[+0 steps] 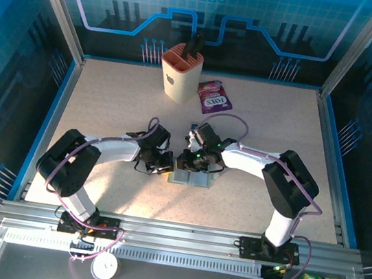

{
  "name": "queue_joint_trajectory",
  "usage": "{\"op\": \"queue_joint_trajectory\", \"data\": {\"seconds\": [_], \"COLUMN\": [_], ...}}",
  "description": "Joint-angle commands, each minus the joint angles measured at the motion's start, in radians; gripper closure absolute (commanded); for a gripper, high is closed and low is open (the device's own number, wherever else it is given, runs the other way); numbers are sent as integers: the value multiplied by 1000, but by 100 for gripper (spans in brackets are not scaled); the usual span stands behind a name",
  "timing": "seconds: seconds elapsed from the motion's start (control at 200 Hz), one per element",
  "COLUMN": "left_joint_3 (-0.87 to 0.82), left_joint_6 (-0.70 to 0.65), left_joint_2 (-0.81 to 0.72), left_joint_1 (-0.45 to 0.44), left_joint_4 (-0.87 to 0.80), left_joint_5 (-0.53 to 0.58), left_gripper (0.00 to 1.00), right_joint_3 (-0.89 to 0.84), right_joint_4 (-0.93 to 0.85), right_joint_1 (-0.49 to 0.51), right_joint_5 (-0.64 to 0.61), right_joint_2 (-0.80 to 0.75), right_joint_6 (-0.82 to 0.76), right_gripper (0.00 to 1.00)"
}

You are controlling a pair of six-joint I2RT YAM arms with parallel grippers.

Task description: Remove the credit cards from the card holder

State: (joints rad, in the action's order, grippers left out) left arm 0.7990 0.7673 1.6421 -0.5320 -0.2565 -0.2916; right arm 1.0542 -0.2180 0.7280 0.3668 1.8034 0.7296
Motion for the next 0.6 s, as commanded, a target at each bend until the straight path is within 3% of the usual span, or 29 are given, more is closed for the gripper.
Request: {"op": "queue_joint_trajectory", "data": {"seconds": [0.0, 0.595], "left_joint_3": [-21, -32], "left_joint_6": [-4, 0], "left_joint_2": [-3, -8], "left_joint_1": [5, 5], "left_joint_4": [-23, -18], "left_joint_5": [8, 8], "left_gripper": [98, 97], "right_joint_3": [-22, -26], "right_joint_4": [72, 15], "right_joint_1": [13, 14], "right_joint_5": [53, 29], "right_joint_2": [19, 53], "right_joint_6": [67, 77], "right_gripper": [73, 63]}}
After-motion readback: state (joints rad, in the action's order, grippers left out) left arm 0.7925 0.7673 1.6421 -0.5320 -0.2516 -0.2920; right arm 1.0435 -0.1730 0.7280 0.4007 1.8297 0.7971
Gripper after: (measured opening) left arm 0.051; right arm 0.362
